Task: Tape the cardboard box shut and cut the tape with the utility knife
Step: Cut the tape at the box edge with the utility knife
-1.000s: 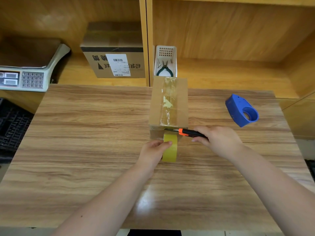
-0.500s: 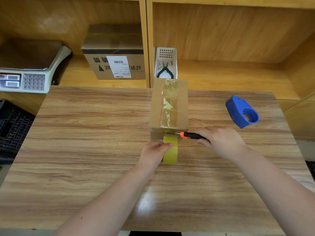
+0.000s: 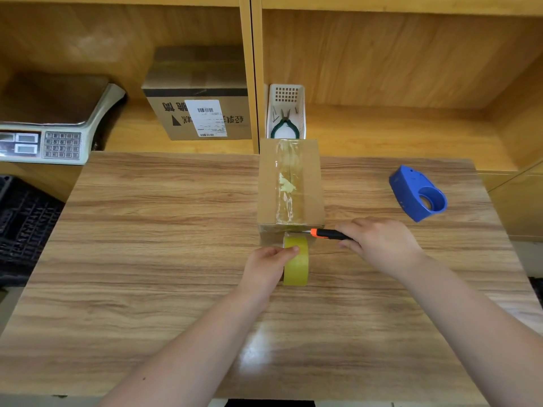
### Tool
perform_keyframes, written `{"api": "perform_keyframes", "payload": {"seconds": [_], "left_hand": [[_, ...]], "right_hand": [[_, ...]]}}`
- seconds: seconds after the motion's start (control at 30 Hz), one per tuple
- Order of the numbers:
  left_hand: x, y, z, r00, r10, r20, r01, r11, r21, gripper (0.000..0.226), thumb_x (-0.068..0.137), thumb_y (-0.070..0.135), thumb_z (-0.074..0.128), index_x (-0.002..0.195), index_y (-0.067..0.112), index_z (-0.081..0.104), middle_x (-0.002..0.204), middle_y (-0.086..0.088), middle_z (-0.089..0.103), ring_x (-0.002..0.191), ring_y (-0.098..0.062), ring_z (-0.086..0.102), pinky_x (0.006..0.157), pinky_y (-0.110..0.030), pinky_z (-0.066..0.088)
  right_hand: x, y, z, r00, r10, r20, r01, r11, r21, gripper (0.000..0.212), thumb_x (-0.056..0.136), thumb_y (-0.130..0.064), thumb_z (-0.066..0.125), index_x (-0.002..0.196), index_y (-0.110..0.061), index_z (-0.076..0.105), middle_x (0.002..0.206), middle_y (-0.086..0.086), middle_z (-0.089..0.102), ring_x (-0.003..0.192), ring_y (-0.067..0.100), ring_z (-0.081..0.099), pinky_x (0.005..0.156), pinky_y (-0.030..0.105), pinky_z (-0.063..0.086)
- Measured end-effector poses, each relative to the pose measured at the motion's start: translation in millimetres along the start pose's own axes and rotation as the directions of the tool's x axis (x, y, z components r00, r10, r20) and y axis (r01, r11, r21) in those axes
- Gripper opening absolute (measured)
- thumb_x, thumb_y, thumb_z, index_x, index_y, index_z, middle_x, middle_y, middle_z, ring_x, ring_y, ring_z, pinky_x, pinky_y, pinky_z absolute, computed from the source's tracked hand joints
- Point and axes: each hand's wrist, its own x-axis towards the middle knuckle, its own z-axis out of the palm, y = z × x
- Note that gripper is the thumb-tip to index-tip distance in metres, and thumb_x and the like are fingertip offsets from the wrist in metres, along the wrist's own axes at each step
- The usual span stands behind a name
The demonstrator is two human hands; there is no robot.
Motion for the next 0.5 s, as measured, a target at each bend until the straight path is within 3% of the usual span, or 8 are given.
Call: {"api": "perform_keyframes", "payload": {"seconds": [0.17, 0.33, 0.5], "left_hand": [[1.0, -1.7, -2.6, 1.0, -0.009, -0.017, 0.009, 1.0, 0.004, 0.018, 0.078, 0.035, 0.075, 0.076, 0.018, 0.07, 0.08, 0.0, 0.068, 0.079, -0.017, 0.06, 0.072, -0.027, 0.046], [1.8, -4.1, -3.3, 1.0, -0.007, -0.011, 0.007, 1.0, -0.003, 0.019, 0.077, 0.035, 0.076, 0.074, 0.016, 0.07, 0.078, -0.002, 0.068, 0.077, -0.017, 0.06, 0.07, -0.026, 0.046], [1.0, -3.7, -4.6, 1.0, -0.005, -0.021, 0.005, 1.0, -0.007, 0.019, 0.079, 0.035, 0.074, 0.078, 0.016, 0.07, 0.083, 0.003, 0.068, 0.084, -0.018, 0.062, 0.069, -0.026, 0.045]], "right_hand": [[0.5, -6.5, -0.7, 1.0, 0.006, 0.006, -0.005, 0.999, -0.033, 0.021, 0.073, -0.031, 0.075, 0.088, -0.02, 0.065, 0.057, 0.0, 0.06, 0.041, 0.024, 0.054, 0.036, 0.021, 0.029], [-6.1, -5.0, -3.4, 1.0, 0.009, 0.017, -0.008, 0.996, -0.087, 0.019, 0.075, -0.034, 0.071, 0.085, -0.019, 0.065, 0.057, -0.001, 0.059, 0.042, 0.023, 0.053, 0.038, 0.02, 0.025], [-0.3, -12.9, 1.4, 1.0, 0.009, 0.014, -0.008, 0.998, -0.067, 0.02, 0.073, -0.031, 0.076, 0.084, -0.018, 0.065, 0.056, 0.0, 0.059, 0.044, 0.024, 0.055, 0.036, 0.022, 0.029]]}}
